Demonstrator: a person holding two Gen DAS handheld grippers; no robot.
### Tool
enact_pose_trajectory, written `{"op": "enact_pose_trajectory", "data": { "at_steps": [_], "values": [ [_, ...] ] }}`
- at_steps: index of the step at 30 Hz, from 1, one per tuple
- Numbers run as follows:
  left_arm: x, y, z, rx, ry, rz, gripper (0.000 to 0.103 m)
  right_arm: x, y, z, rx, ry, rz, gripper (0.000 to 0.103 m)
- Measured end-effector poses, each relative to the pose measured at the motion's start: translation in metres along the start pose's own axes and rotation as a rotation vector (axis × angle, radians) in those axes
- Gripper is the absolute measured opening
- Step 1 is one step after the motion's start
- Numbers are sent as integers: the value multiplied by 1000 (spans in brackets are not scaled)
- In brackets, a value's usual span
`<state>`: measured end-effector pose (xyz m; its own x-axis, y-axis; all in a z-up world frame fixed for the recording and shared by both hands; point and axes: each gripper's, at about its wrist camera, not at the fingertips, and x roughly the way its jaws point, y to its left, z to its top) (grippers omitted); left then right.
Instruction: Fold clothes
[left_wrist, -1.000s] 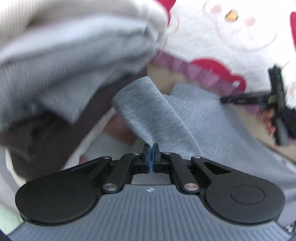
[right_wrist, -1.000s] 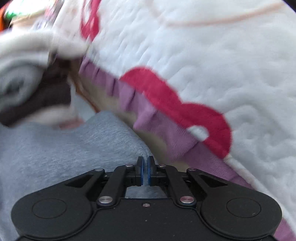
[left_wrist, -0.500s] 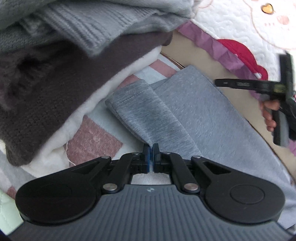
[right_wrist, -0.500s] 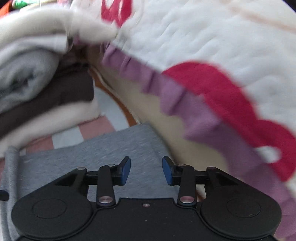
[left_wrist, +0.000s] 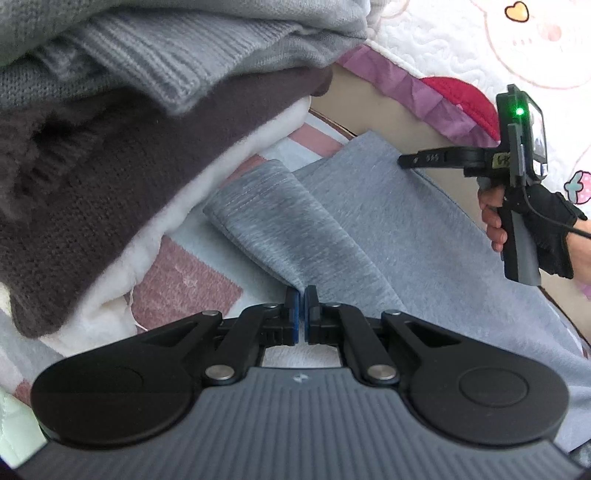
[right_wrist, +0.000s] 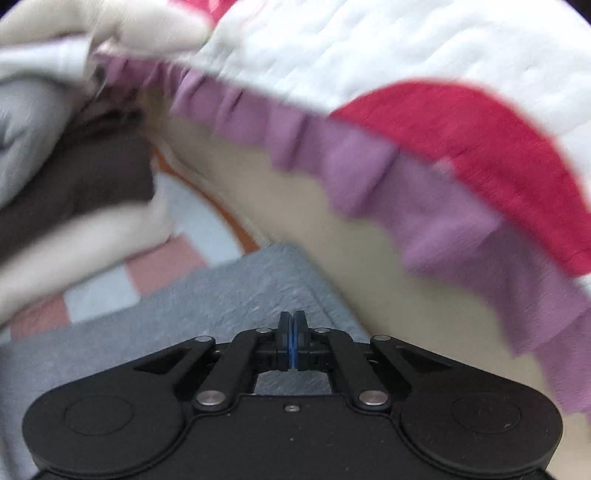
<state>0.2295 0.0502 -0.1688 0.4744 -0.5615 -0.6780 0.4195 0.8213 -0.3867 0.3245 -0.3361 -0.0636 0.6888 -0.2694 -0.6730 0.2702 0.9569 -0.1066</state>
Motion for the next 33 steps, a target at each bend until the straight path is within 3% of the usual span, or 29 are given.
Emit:
{"op": "enact_pose_trajectory", "data": {
  "at_steps": [5, 10, 11, 13, 14, 15, 16, 18, 21, 22, 24, 25, 28, 31, 33],
  "values": [
    [2, 2, 2, -15, 2, -5, 2, -13, -16, 17, 24, -59, -83, 1],
    [7, 4, 2, -34, 18, 8, 2, -14, -23, 22, 25, -30, -48, 2],
    [8, 4, 2, -37, 22, 11, 2, -21, -25, 18, 35, -45, -70, 7],
    [10, 4, 3, -38, 29, 13, 2, -43, -36, 3, 80, -78, -149, 29],
    [10, 3, 3, -30, 31, 5, 3, -56, -43, -8, 101, -74, -203, 47],
    [10, 3, 4, -27, 33, -8, 5, -69, -52, -20, 122, -61, -233, 49],
    [11, 4, 5, -40, 38, -29, 10, -84, -65, -37, 153, -44, -245, 49],
    [14, 7, 6, -88, 44, -89, 35, -123, -101, -77, 252, -2, -275, 49],
    [22, 5, 10, -105, 41, -143, 52, -195, -148, -147, 413, 40, -343, 50],
    [26, 2, 12, -100, 36, -148, 50, -223, -160, -173, 467, 46, -371, 52],
    [29, -4, 16, -48, 7, -87, 2, -278, -184, -226, 573, 56, -427, 53],
    [24, -9, 18, -2, -37, -24, 2, -306, -193, -253, 621, 63, -466, 53],
    [1, -30, 19, 164, -179, 62, 4, -387, -205, -337, 736, 102, -633, 53],
    [-6, -52, 8, 299, -185, 220, 16, -456, -203, -406, 827, 195, -760, 53],
    [-17, -55, 0, 291, -142, 234, 26, -484, -189, -434, 812, 232, -749, 54]
  ]
}}
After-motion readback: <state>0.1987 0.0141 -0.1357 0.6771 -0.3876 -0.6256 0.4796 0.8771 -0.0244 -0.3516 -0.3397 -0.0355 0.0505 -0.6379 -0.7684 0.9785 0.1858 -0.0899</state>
